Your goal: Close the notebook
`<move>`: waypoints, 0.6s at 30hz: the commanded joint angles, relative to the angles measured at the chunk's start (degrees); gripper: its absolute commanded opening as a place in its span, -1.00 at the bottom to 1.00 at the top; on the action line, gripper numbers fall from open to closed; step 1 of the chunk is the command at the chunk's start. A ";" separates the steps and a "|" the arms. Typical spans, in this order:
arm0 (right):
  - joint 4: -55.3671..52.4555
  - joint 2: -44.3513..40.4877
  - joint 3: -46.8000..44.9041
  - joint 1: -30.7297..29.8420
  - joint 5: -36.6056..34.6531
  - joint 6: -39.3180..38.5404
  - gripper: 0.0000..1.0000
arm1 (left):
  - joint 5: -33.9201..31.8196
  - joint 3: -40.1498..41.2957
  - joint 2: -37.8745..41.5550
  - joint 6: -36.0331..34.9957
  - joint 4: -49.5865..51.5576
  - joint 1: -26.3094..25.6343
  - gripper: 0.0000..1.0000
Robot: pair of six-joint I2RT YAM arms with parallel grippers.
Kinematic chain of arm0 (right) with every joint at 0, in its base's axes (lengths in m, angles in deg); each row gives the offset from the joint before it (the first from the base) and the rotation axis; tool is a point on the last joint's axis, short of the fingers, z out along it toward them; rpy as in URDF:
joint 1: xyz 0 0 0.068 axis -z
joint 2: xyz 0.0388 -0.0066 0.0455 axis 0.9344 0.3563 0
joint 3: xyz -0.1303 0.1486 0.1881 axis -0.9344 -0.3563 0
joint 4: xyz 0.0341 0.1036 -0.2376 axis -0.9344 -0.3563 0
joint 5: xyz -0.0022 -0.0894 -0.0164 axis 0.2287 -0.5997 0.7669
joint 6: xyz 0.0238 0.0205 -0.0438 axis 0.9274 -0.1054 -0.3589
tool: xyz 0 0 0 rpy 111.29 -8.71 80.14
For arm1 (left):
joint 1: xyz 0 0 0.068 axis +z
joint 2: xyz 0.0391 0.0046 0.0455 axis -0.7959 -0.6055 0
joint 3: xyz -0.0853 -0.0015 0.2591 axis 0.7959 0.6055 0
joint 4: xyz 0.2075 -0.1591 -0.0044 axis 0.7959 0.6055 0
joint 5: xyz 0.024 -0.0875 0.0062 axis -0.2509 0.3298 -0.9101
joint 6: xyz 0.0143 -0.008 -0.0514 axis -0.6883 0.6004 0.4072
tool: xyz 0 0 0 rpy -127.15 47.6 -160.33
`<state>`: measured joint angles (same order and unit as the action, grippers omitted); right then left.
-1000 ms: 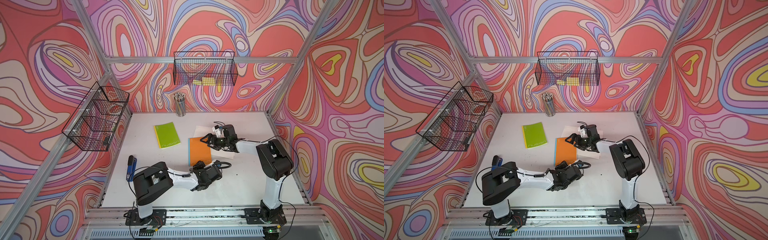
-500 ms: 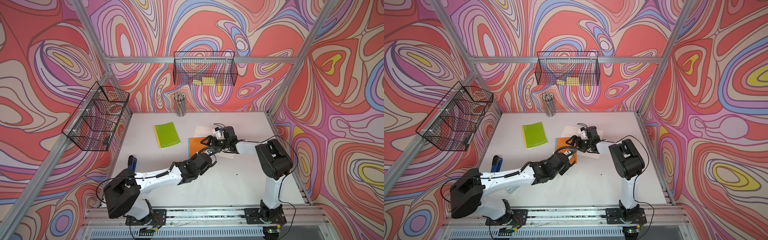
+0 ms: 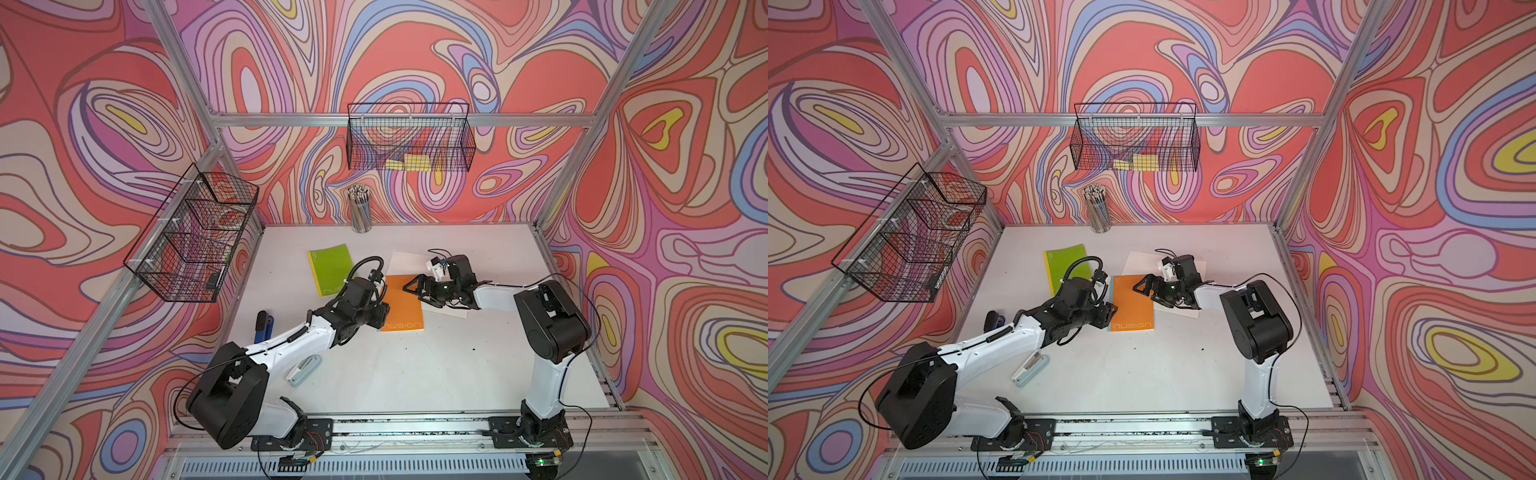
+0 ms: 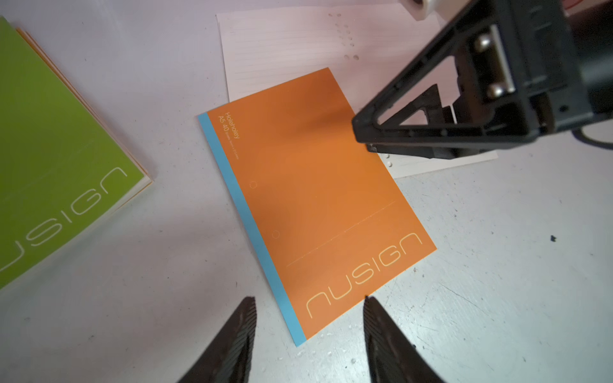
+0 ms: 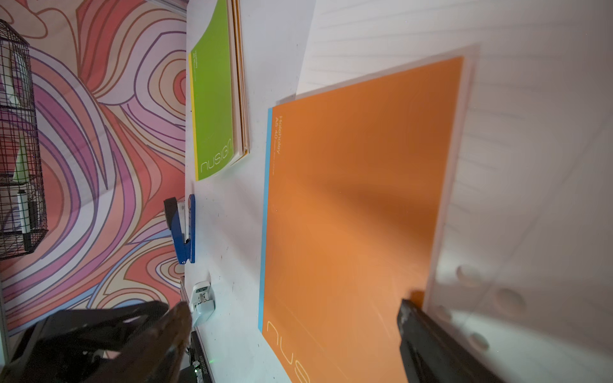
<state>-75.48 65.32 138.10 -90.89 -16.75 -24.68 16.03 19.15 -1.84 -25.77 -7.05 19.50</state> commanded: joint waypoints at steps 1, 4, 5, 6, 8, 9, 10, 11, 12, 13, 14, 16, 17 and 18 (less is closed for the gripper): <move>-2.08 -1.80 -1.00 -0.23 -1.36 -1.58 0.97 | 10.77 -0.38 -3.16 7.00 -1.89 3.69 0.09; -2.08 -1.72 -1.07 -0.24 -1.35 -1.63 0.97 | 15.01 -0.95 -6.20 11.44 -3.38 6.96 0.05; -2.00 -1.63 -1.17 -0.25 -1.36 -1.50 0.97 | 16.55 -0.93 -7.16 13.09 -4.53 7.90 0.04; -1.82 -1.70 -1.27 -0.28 -1.27 -1.53 0.97 | 18.10 -0.97 -8.29 15.01 -5.70 8.96 0.02; -1.64 -1.76 -1.44 -0.22 -1.28 -1.41 0.97 | 20.51 -1.17 -10.23 17.79 -8.07 10.34 -0.02; -1.63 -1.76 -1.47 -0.23 -1.28 -1.43 0.97 | 20.84 -1.23 -10.89 18.78 -9.08 10.62 -0.03; -1.58 -1.76 -1.53 -0.24 -1.27 -1.50 0.97 | 21.01 -1.19 -11.47 19.38 -9.88 10.86 -0.04; -1.55 -1.61 -1.49 -0.26 -1.19 -1.50 0.97 | 21.13 -1.37 -12.09 19.92 -10.36 10.95 -0.04; -1.51 -1.52 -1.54 -0.24 -1.19 -1.50 0.97 | 21.13 -1.69 -12.78 20.57 -10.54 11.03 -0.05; -1.46 -1.43 -1.55 -0.24 -1.11 -1.42 0.97 | 20.98 -1.97 -13.45 20.99 -10.55 11.10 -0.05; -1.38 -1.28 -1.63 -0.21 -1.05 -1.45 0.97 | 21.14 -2.22 -14.17 21.58 -10.59 11.34 -0.05; -1.20 -1.17 -1.70 -0.26 -0.93 -1.32 0.97 | 21.69 -2.01 -15.47 22.85 -12.09 11.83 -0.05; -1.11 -1.20 -1.77 -0.24 -0.86 -1.37 0.97 | 22.30 -1.62 -16.21 23.51 -13.63 12.08 -0.06; -1.11 -1.19 -1.94 -0.23 -0.92 -1.32 0.97 | 22.06 -1.56 -16.72 24.13 -14.24 12.46 -0.06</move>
<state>-75.53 65.21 137.64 -90.91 -16.97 -25.49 36.40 18.21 -16.86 -5.36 -17.39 30.96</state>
